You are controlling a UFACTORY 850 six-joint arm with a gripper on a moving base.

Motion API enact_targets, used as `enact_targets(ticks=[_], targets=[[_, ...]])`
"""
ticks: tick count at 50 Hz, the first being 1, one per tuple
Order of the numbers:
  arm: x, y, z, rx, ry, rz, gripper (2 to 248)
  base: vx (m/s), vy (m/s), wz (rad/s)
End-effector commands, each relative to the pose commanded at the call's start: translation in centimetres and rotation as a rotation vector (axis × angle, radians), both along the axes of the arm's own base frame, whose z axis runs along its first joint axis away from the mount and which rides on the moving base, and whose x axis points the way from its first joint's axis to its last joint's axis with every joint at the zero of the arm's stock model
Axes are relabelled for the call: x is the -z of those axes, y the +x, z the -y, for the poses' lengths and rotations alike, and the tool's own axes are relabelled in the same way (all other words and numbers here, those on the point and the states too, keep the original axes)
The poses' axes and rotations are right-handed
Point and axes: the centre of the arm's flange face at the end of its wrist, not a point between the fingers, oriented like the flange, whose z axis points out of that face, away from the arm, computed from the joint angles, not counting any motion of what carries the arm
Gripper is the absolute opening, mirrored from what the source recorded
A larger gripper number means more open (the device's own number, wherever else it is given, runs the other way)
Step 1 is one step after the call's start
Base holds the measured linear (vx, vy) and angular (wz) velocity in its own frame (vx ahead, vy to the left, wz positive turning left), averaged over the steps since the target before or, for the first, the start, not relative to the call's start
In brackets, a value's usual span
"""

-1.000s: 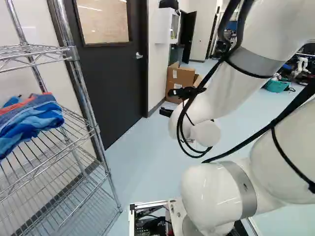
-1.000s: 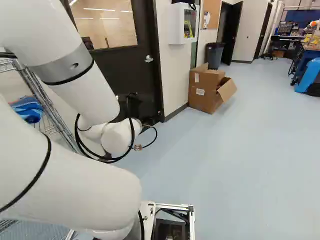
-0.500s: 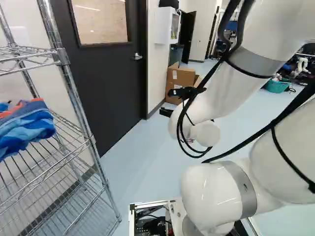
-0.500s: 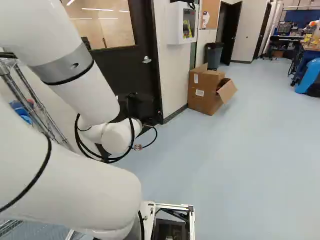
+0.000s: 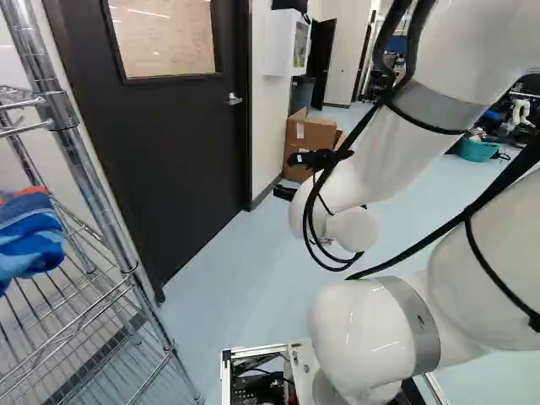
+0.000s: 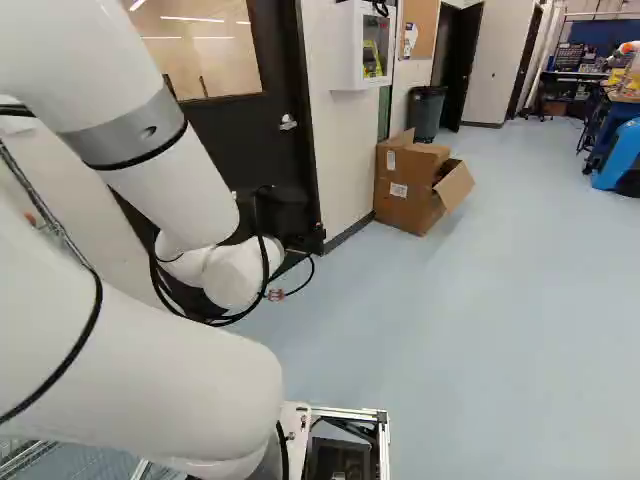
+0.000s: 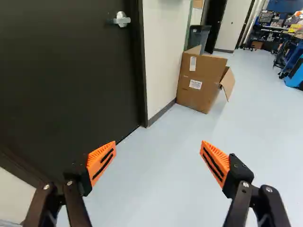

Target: Open the door and move inside

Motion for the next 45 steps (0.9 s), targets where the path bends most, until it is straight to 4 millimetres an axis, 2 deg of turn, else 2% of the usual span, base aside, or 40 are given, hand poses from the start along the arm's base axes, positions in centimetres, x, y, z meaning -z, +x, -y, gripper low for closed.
enact_targets(ticks=[24, 45], targets=[[0.00, 0.00, 0.00, 0.000, 0.000, 0.000, 247, 0.167, -0.054, -0.001], [0.00, 0.00, 0.00, 0.000, 0.000, 0.000, 247, 0.160, -0.026, 0.162]])
